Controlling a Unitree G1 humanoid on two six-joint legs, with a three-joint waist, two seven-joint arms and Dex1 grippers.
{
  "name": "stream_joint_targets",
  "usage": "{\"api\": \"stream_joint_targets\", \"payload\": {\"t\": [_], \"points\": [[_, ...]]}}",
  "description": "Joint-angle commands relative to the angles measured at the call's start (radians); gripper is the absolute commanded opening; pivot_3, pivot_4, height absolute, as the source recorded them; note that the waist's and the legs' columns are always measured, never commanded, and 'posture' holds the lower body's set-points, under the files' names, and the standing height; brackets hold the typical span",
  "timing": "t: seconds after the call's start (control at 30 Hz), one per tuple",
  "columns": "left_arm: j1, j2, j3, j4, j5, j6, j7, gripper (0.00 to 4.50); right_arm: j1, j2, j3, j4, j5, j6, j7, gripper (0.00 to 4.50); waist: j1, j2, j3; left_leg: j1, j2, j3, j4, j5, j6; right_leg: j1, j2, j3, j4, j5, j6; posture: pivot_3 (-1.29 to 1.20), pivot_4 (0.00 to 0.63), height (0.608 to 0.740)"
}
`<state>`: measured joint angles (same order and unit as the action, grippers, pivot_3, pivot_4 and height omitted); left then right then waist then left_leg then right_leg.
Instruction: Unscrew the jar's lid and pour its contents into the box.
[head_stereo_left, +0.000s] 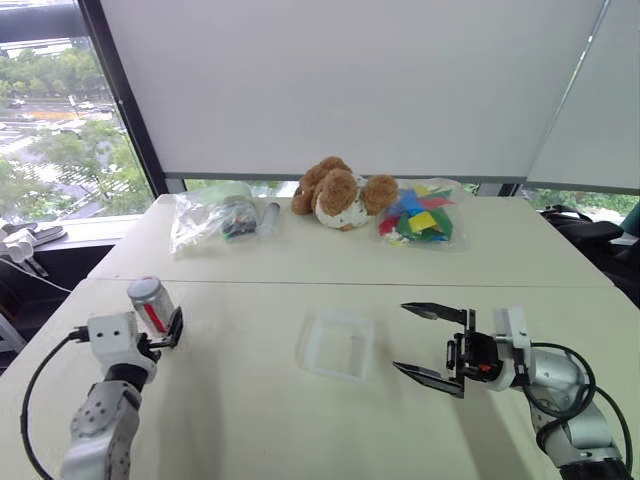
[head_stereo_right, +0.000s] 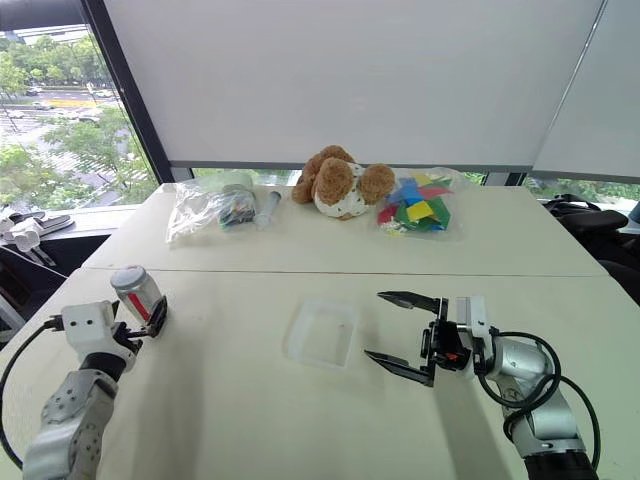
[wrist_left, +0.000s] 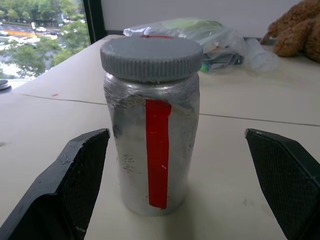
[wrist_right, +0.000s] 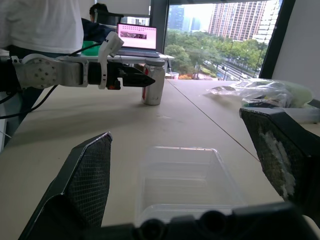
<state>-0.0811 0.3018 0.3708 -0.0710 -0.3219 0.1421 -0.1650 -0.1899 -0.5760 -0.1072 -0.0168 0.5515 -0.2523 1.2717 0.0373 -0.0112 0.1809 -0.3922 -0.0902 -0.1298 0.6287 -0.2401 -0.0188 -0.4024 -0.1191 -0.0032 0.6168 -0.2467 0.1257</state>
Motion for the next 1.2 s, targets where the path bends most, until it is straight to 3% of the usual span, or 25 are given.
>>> {"api": "stream_joint_targets", "payload": {"t": [0.03, 0.37, 0.47, 0.53, 0.57, 0.7, 0.87, 0.93, 1.03, 1.2], "points": [[-0.062, 0.001, 0.006, 0.05, 0.031, -0.045, 0.03, 4.47, 0.005, -0.002, -0.027, -0.019, 0.003, -0.019, -0.009, 4.5, 0.001, 0.0, 0.0, 0.0, 0.0, 0.0, 0.0, 0.0, 0.0, 0.0, 0.0, 0.0, 0.0, 0.0, 0.0, 0.0, 0.15, 0.74], [-0.215, 0.02, -0.005, 0.262, 0.083, -0.112, 0.032, 4.47, -0.004, 0.004, -0.028, 0.013, -0.011, -0.039, -0.023, 4.5, -0.001, 0.0, 0.0, 0.0, 0.0, 0.0, 0.0, 0.001, -0.001, 0.0, 0.0, 0.0, 0.001, 0.002, 0.003, 0.0, 0.15, 0.74], [-0.226, 0.023, -0.005, 0.286, 0.086, -0.121, 0.024, 3.61, -0.012, 0.006, -0.029, 0.022, -0.014, -0.042, -0.031, 4.5, -0.001, 0.0, 0.0, 0.0, 0.0, 0.0, 0.0, 0.001, -0.001, -0.001, 0.0, 0.0, 0.001, 0.002, 0.003, 0.0, 0.15, 0.74], [-0.22, 0.031, -0.007, 0.295, 0.092, -0.132, 0.012, 2.47, -0.014, 0.006, -0.029, 0.024, -0.015, -0.043, -0.035, 4.5, 0.0, 0.0, 0.0, 0.0, 0.0, 0.0, 0.0, 0.001, -0.001, 0.0, 0.0, 0.0, 0.001, 0.002, 0.003, 0.0, 0.15, 0.74], [-0.217, 0.035, -0.003, 0.299, 0.088, -0.139, 0.003, 2.1, -0.014, 0.006, -0.03, 0.025, -0.016, -0.043, -0.038, 4.5, 0.0, 0.0, 0.0, 0.0, 0.0, 0.0, 0.0, 0.001, -0.001, 0.0, 0.0, 0.0, 0.001, 0.002, 0.003, 0.0, 0.15, 0.74], [-0.215, 0.055, 0.025, 0.299, 0.049, -0.199, -0.063, 2.1, -0.011, 0.006, -0.03, 0.024, -0.019, -0.044, -0.047, 4.5, 0.0, 0.0, 0.0, 0.0, 0.0, 0.0, 0.0, 0.001, -0.002, 0.0, 0.0, 0.0, 0.001, 0.002, 0.003, 0.0, 0.15, 0.74], [-0.168, 0.132, 0.02, 0.117, -0.161, -0.158, -0.365, 2.1, -0.015, -0.01, -0.026, -0.043, -0.009, 0.026, -0.096, 4.5, -0.003, 0.0, 0.0, 0.0, 0.0, 0.0, 0.0, 0.001, -0.002, -0.001, 0.0, 0.0, 0.001, 0.002, 0.003, 0.0, 0.15, 0.74], [-0.125, 0.231, -0.014, -0.029, -0.313, 0.003, -0.545, 2.1, -0.048, -0.039, -0.003, -0.145, -0.002, 0.201, -0.203, 4.5, -0.008, 0.001, 0.001, -0.001, 0.0, 0.0, 0.0, 0.001, -0.002, -0.001, 0.0, 0.0, 0.001, 0.002, 0.002, 0.0, 0.15, 0.74], [-0.092, 0.362, -0.097, -0.15, -0.376, 0.141, -0.704, 2.1, -0.133, -0.052, 0.038, -0.299, 0.091, 0.486, -0.35, 4.5, -0.025, 0.005, 0.002, -0.003, 0.0, 0.0, 0.0, 0.001, -0.002, -0.005, 0.0, 0.002, 0.003, 0.0, -0.002, 0.0, 0.15, 0.74], [-0.166, 0.371, -0.229, -0.248, -0.421, 0.276, -0.744, 2.1, -0.31, -0.005, 0.128, -0.399, 0.219, 0.75, -0.437, 4.5, -0.027, 0.009, 0.001, -0.001, 0.002, 0.0, -0.001, 0.001, -0.002, -0.003, 0.001, 0.002, 0.002, 0.0, -0.003, 0.0, 0.15, 0.74]]}}
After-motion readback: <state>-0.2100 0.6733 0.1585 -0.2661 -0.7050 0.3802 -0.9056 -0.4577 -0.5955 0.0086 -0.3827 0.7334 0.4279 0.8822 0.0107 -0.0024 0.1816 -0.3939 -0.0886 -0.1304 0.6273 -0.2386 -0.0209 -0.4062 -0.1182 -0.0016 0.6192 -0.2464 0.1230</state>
